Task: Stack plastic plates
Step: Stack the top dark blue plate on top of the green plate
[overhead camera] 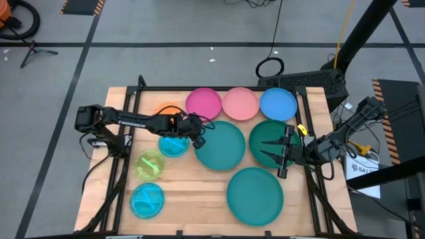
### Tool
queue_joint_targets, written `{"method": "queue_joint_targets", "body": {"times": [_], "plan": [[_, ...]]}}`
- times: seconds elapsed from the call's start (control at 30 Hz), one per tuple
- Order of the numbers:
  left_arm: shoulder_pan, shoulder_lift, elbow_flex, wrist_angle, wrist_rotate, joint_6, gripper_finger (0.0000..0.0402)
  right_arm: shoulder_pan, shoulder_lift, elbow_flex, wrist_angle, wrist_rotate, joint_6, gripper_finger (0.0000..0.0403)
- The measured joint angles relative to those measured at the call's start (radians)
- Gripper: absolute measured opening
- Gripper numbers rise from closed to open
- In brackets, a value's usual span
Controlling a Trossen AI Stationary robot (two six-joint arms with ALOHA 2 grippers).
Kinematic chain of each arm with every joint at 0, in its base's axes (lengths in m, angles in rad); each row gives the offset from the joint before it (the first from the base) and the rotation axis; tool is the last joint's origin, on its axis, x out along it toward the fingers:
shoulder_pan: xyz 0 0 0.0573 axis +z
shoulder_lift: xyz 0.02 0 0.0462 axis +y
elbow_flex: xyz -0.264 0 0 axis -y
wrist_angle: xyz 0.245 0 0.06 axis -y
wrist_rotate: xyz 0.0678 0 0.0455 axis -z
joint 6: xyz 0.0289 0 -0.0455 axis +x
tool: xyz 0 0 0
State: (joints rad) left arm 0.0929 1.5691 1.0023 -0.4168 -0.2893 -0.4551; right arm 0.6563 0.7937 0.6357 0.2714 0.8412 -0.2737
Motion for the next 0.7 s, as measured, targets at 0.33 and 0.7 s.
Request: {"method": "queue_joint_targets", "body": {"times": [0.33,0.7], "plan": [[0.0,0.0,0.0,-0.006,-0.001,-0.03,0.0011,0.0,0.0,0.0,0.0,0.0,0.0,0.0123],[0.01,0.031,-0.001,-0.013,-0.026,-0.052,0.0114,0.0,0.0,0.0,-0.001,0.0,0.0,0.0123]]}}
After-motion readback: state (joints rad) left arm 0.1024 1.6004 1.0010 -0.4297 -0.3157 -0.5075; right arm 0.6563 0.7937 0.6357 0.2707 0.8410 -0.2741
